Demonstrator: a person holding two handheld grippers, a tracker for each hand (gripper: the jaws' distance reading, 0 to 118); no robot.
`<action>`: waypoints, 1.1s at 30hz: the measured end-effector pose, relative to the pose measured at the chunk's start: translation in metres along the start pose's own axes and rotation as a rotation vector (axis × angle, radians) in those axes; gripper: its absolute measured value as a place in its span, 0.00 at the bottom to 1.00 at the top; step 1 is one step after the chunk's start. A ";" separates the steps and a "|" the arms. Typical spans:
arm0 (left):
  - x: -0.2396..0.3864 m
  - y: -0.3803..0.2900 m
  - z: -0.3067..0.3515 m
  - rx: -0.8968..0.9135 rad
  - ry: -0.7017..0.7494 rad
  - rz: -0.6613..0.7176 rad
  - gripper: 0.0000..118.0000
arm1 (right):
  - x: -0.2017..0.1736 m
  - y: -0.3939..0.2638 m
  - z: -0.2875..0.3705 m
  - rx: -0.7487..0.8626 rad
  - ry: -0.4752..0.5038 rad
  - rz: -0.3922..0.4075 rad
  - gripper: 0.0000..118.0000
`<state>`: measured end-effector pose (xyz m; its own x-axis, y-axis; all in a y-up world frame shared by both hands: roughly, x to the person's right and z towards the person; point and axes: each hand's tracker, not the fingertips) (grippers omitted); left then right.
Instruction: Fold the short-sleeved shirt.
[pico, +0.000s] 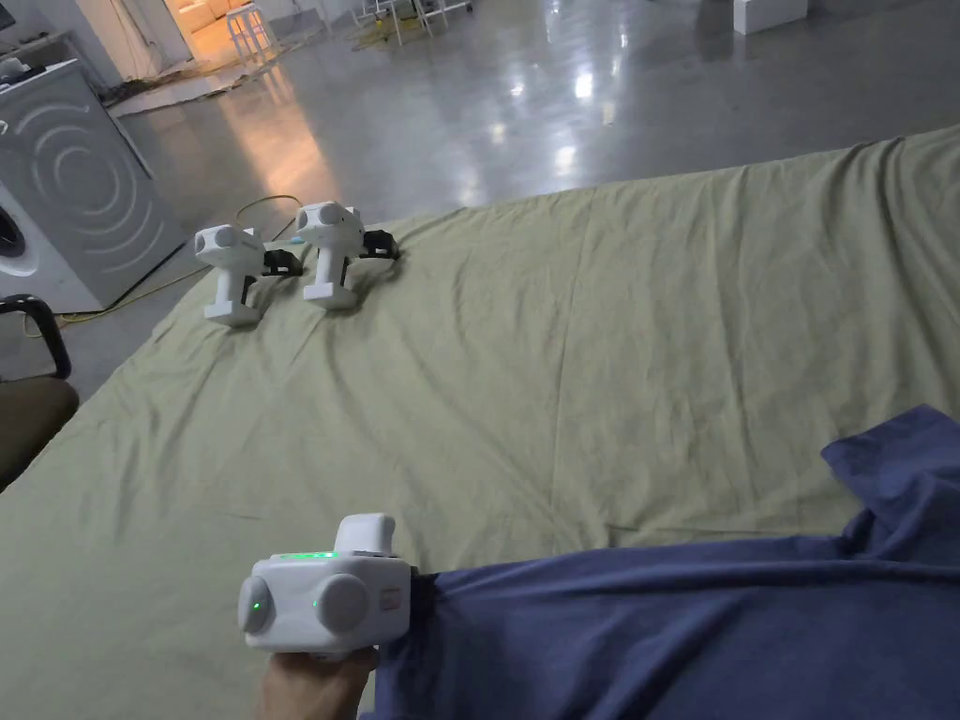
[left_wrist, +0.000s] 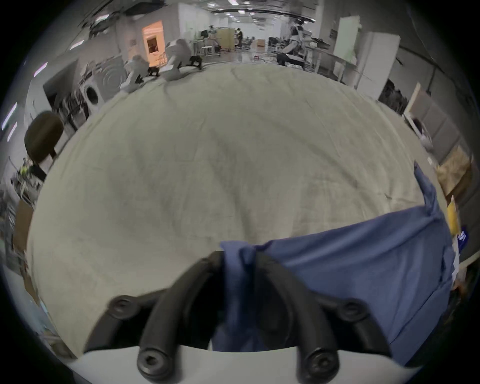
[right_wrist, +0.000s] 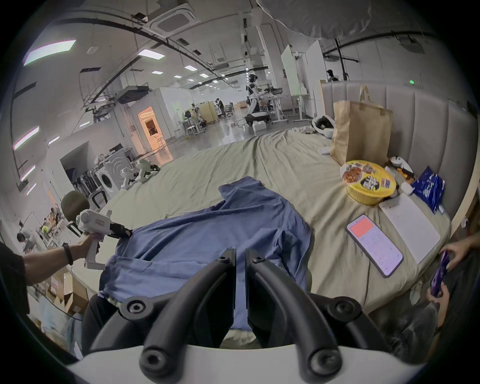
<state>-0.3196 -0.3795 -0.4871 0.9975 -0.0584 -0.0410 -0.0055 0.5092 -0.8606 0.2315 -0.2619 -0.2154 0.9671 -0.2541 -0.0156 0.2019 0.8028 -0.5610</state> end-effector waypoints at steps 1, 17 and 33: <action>0.007 0.003 0.001 -0.016 0.010 -0.027 0.09 | 0.003 -0.001 -0.003 -0.010 0.004 -0.021 0.07; 0.025 0.028 -0.018 -0.191 0.052 -0.102 0.07 | 0.074 0.141 -0.273 -0.307 -0.049 0.042 0.84; 0.012 0.027 0.001 -0.170 -0.048 -0.040 0.07 | 0.055 0.112 -0.343 -0.473 -0.217 0.191 0.05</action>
<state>-0.3079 -0.3661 -0.5101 0.9993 -0.0327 0.0163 0.0268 0.3550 -0.9345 0.2538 -0.3709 -0.5634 0.9995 0.0296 -0.0104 -0.0233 0.4812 -0.8763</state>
